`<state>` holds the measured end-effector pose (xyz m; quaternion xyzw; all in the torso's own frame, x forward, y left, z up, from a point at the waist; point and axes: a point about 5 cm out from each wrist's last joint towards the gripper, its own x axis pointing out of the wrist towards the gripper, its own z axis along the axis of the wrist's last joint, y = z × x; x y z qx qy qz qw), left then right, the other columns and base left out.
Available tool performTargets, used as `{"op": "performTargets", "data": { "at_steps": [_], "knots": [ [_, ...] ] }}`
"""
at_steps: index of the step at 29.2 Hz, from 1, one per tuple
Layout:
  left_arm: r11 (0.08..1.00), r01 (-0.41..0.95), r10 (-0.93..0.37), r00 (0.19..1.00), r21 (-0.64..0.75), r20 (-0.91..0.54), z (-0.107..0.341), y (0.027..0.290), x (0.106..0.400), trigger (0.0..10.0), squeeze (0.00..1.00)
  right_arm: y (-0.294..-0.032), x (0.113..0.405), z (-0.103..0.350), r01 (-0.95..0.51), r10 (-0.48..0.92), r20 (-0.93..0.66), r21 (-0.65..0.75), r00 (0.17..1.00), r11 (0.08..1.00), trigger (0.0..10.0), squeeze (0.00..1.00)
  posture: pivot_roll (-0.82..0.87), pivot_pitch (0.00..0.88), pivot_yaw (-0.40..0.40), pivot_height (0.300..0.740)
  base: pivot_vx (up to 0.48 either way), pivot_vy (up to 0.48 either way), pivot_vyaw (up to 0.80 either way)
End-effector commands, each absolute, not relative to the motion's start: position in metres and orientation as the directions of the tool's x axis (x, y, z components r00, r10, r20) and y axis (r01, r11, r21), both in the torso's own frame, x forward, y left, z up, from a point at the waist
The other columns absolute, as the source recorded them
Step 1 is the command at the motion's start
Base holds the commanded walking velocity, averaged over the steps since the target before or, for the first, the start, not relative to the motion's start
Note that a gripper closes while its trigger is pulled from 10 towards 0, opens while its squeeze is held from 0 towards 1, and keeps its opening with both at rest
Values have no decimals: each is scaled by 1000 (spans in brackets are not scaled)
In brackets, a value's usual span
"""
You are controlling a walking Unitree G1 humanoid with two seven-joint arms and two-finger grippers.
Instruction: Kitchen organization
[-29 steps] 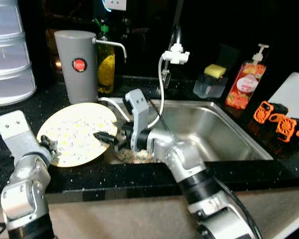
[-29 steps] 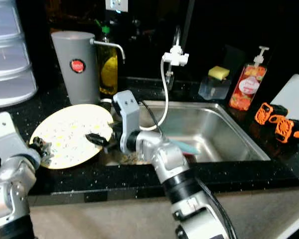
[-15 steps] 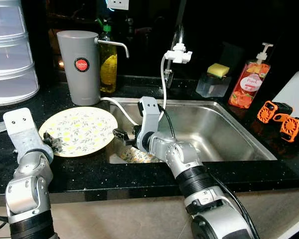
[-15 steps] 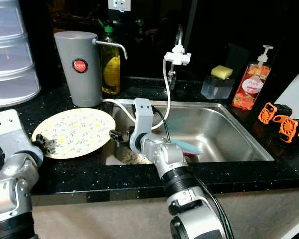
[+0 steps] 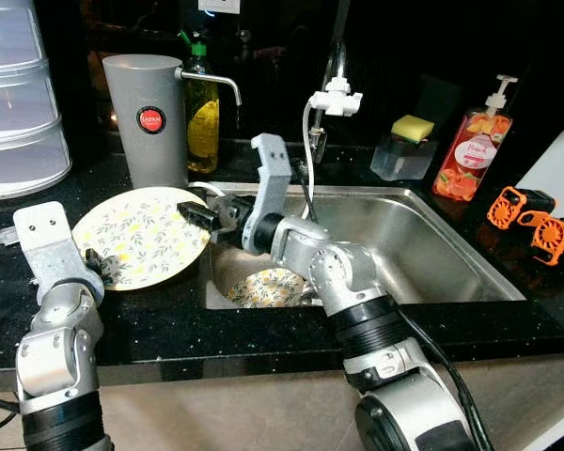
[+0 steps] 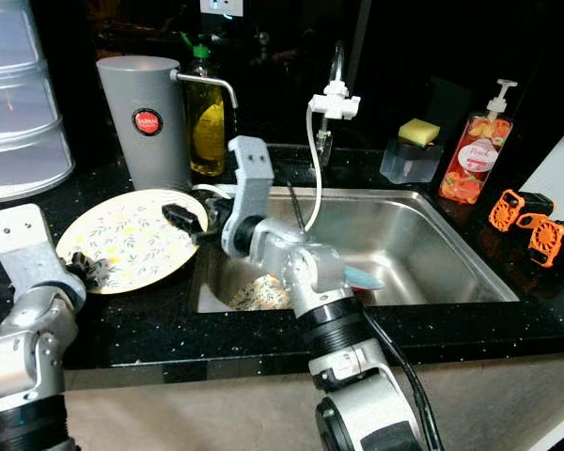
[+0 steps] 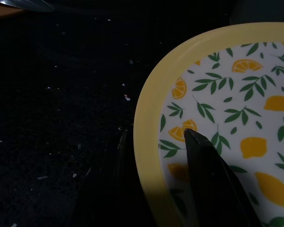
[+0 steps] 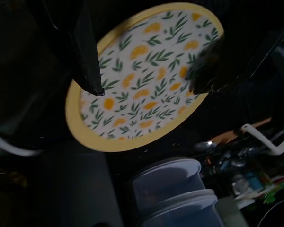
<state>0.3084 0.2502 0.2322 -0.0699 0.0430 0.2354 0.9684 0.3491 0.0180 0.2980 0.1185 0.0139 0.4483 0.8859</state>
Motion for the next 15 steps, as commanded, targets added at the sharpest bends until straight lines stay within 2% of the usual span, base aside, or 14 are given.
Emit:
{"op": "performTargets", "data": {
  "at_steps": [1,5,8,11,14,15],
  "knots": [
    [886,-453,432,884,-99,-177,222,248,312,10000,0,37,339,298,-822,832,93,247,547,513,10000,0,144,70,-103,740,0,0,0],
    [927,-369,364,928,-72,-74,246,238,319,10000,0,45,337,290,-828,842,66,237,535,508,10000,0,152,69,-110,740,0,0,0],
    [952,-307,307,952,4,-10,256,230,318,10000,0,42,337,286,-826,840,56,226,540,516,10000,0,154,68,-112,740,0,0,0],
    [977,-177,166,981,117,96,270,216,310,10000,0,31,341,281,-806,819,44,215,572,552,10000,0,155,68,-110,740,0,0,0],
    [987,-137,125,983,84,134,274,212,305,10000,0,23,344,279,-791,804,43,218,593,572,10000,0,154,67,-107,740,0,0,0],
    [989,-145,143,982,3,126,272,214,302,10000,0,17,347,277,-778,792,43,223,610,587,10000,0,155,69,-106,740,0,0,0]
  ]
}}
